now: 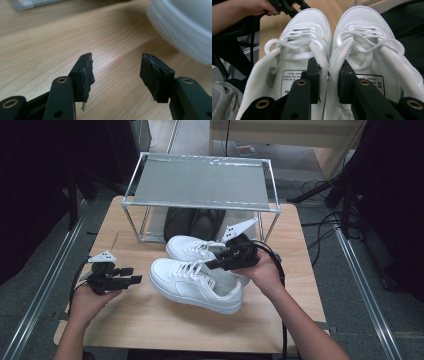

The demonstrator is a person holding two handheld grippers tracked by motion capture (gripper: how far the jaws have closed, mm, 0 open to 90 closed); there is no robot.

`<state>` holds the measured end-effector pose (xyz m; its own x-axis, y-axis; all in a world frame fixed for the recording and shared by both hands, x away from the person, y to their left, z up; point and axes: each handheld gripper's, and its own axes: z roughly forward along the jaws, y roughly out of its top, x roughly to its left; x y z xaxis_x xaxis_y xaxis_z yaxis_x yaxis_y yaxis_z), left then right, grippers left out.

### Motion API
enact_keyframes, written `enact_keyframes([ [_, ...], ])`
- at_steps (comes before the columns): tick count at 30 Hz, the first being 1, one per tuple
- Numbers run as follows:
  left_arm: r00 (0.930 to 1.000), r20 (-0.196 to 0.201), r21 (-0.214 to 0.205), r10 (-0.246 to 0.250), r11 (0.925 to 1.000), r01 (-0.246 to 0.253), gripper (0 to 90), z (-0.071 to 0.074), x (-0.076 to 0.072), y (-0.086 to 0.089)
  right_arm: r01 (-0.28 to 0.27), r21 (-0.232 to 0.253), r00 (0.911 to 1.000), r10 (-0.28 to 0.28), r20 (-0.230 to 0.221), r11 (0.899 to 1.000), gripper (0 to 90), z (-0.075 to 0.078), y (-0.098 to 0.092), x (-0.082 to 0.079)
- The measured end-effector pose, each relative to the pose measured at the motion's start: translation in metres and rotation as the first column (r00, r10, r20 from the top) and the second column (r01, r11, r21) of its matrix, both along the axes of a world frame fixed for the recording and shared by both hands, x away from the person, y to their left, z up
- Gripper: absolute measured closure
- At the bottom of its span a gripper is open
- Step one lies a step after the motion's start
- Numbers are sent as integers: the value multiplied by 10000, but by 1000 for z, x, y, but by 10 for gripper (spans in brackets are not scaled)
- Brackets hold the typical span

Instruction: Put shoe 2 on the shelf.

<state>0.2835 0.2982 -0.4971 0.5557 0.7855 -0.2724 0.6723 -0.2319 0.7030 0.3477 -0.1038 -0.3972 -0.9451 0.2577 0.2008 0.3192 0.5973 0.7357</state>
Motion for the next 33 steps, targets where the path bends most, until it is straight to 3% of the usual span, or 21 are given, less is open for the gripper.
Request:
enact_keyframes([
  [17,10000,18,-63,82,9999,-82,440,0,0,3,23,777,9991,-56,422,9970,770,54,9,9],
  [27,10000,46,-72,14,10000,-14,441,1,0,2,173,1172,9978,-246,615,9930,770,101,17,13],
  [33,9999,72,-53,-121,9999,122,442,0,0,-3,389,1417,9967,-485,650,9891,770,125,21,25],
])
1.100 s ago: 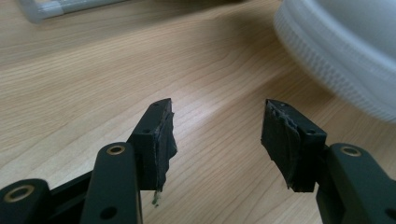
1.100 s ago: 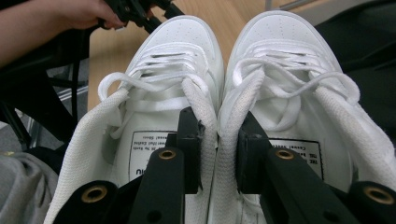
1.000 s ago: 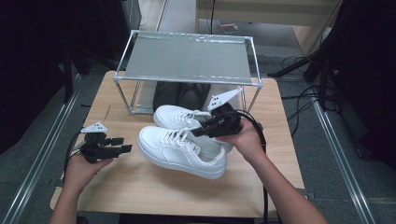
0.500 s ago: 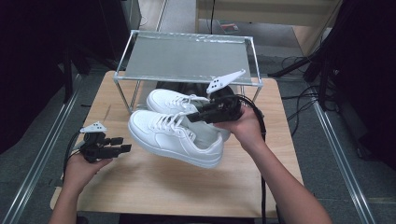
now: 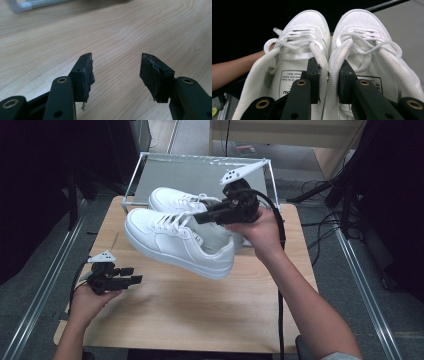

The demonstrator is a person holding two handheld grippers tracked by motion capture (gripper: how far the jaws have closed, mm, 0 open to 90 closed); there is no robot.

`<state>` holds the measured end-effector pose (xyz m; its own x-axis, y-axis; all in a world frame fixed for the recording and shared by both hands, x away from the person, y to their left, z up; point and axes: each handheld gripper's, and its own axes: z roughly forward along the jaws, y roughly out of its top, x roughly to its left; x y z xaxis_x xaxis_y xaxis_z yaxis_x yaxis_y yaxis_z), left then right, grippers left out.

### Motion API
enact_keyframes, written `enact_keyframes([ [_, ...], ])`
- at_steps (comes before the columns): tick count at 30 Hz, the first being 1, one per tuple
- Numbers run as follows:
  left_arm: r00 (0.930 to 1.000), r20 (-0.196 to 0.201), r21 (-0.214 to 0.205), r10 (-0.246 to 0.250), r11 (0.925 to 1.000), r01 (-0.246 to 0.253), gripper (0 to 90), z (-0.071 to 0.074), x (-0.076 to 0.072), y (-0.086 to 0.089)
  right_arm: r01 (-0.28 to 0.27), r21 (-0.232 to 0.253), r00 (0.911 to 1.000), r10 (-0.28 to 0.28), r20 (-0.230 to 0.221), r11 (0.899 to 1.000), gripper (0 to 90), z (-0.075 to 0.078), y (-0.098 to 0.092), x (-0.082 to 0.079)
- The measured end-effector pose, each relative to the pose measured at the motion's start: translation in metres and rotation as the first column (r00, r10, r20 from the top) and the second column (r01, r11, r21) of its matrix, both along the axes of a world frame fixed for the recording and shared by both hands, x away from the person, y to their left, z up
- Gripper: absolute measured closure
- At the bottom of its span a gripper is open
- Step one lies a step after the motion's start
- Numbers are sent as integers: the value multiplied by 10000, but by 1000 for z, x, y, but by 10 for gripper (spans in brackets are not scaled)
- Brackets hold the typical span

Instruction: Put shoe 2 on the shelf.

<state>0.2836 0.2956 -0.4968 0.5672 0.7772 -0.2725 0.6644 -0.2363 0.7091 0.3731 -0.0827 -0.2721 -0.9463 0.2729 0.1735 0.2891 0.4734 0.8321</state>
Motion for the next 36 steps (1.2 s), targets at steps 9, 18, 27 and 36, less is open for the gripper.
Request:
enact_keyframes([
  [9,9998,-11,-11,-219,9998,219,441,-1,1,-4,1087,25,9941,-1087,38,9941,770,18,3,24],
  [18,9989,-58,-113,-466,9989,465,441,-1,3,-8,2520,-238,9676,-2523,-82,9674,770,11,1,53],
  [27,9986,1,-58,-535,9985,535,441,-2,3,-11,4164,-630,9086,-4176,-59,9070,767,10,12,89],
  [36,9976,31,-217,-694,9973,695,441,-1,5,-13,5501,-872,8346,-5504,230,8305,768,17,35,120],
])
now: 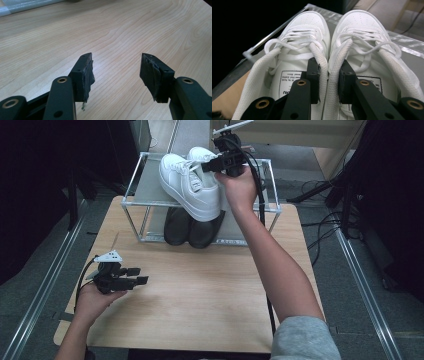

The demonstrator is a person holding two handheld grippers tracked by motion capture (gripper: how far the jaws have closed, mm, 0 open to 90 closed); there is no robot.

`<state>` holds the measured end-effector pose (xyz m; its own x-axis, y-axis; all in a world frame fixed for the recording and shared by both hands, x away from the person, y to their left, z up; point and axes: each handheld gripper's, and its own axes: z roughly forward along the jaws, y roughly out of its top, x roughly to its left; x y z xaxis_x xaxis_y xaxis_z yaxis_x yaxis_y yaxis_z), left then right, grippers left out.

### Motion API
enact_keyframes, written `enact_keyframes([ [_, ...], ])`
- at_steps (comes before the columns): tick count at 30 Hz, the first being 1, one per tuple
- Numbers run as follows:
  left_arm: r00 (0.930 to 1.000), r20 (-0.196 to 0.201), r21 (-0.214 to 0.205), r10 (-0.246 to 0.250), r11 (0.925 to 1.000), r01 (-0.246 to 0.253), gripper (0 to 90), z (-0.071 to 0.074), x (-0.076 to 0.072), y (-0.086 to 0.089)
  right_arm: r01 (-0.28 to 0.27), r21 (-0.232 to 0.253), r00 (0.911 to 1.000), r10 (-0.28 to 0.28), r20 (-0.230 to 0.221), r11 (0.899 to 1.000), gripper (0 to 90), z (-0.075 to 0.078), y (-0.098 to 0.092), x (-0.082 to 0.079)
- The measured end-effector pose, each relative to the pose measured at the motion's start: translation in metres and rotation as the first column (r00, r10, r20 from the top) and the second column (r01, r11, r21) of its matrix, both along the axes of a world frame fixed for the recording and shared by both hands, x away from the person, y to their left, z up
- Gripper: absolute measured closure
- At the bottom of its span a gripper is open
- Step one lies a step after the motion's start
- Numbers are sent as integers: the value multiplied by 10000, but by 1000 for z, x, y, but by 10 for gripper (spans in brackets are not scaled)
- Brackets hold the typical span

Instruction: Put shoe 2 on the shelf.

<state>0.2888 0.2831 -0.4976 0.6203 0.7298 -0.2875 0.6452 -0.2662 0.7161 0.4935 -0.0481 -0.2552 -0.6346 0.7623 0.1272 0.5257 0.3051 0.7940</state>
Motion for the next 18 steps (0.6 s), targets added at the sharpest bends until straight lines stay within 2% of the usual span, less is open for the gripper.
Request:
enact_keyframes([
  [6,9998,2,-48,-188,9998,188,441,1,3,-5,846,12,9958,-846,341,9964,767,-3,17,13],
  [7,9998,2,-48,-188,9998,188,441,1,3,-5,846,12,9958,-846,341,9964,767,-3,17,13],
  [8,9997,17,-77,-263,9996,263,441,0,4,-7,1362,69,9902,-1364,314,9907,767,-4,26,18],
  [10,9994,-14,-129,-338,9993,338,441,1,5,-9,1588,101,9869,-1591,270,9873,767,-4,30,20],
  [12,9991,41,-109,-421,9991,421,441,1,6,-10,1985,80,9799,-1986,206,9801,767,-4,37,24],
  [14,9989,16,-192,-472,9987,473,441,1,7,-12,2204,-40,9749,-2202,322,9754,767,-4,43,26],
  [18,9983,36,-228,-585,9980,586,442,1,8,-15,2960,162,9549,-2962,189,9551,765,-6,51,29],
])
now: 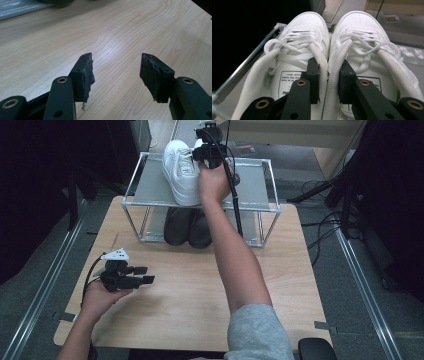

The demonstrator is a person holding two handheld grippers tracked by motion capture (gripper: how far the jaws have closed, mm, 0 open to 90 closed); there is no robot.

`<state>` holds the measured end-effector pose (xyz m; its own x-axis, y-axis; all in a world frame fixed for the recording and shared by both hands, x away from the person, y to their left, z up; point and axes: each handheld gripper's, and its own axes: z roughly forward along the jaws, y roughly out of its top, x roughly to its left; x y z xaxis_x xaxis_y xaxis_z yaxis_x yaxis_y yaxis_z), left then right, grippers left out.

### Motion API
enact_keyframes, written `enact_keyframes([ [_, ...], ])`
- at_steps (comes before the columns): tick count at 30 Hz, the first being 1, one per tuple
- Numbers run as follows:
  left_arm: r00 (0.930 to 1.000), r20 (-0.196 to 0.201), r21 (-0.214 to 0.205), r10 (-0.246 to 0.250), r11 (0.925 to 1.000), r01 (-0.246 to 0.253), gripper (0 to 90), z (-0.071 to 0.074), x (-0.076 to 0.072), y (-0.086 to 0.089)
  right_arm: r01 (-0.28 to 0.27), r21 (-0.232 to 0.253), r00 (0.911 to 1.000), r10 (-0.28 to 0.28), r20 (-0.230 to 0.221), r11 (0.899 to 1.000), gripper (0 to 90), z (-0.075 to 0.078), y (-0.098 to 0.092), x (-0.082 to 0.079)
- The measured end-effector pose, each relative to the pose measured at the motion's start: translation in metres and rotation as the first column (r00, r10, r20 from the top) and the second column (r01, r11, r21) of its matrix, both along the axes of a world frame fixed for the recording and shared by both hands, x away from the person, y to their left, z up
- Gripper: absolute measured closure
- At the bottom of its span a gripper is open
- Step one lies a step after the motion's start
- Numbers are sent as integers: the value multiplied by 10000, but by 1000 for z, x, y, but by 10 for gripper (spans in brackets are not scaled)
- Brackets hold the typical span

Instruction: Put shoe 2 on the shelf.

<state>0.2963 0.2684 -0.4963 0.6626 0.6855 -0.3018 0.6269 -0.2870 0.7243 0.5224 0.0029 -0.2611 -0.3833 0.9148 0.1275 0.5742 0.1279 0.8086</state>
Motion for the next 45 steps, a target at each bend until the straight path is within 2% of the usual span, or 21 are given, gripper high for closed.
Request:
enact_keyframes([
  [3,9999,25,22,-101,9999,101,442,1,0,0,573,263,9983,-571,-78,9980,763,-3,3,2],
  [7,9999,10,-37,-130,9999,130,442,1,-1,0,1032,235,9946,-1029,-163,9944,762,-7,7,6],
  [10,10000,-23,-94,-74,9999,74,441,1,0,2,1206,115,9923,-1202,-306,9926,760,-12,9,9],
  [12,10000,-1,-60,-40,10000,40,442,1,1,2,1258,200,9912,-1249,-436,9919,757,-17,8,10],
  [15,10000,-37,-25,-86,10000,86,441,0,1,1,1240,56,9921,-1239,-205,9923,743,-21,10,8],
  [18,9999,-52,24,-146,9999,146,441,0,1,-1,1287,81,9915,-1285,-186,9917,720,-22,11,7],
  [27,9998,-79,40,-202,9998,202,441,0,1,-3,886,-187,9961,-886,35,9959,581,-24,12,4],
  [31,9997,-59,99,-241,9997,242,441,0,1,-4,741,-272,9972,-742,-34,9969,537,-22,10,3],
  [39,9996,-87,183,-283,9994,285,440,0,2,-7,72,-307,9999,-76,-137,9995,521,-15,1,-4],
  [45,9993,-116,203,-361,9991,364,440,-1,4,-9,-599,-337,9982,596,-105,9976,505,-12,-9,-9],
])
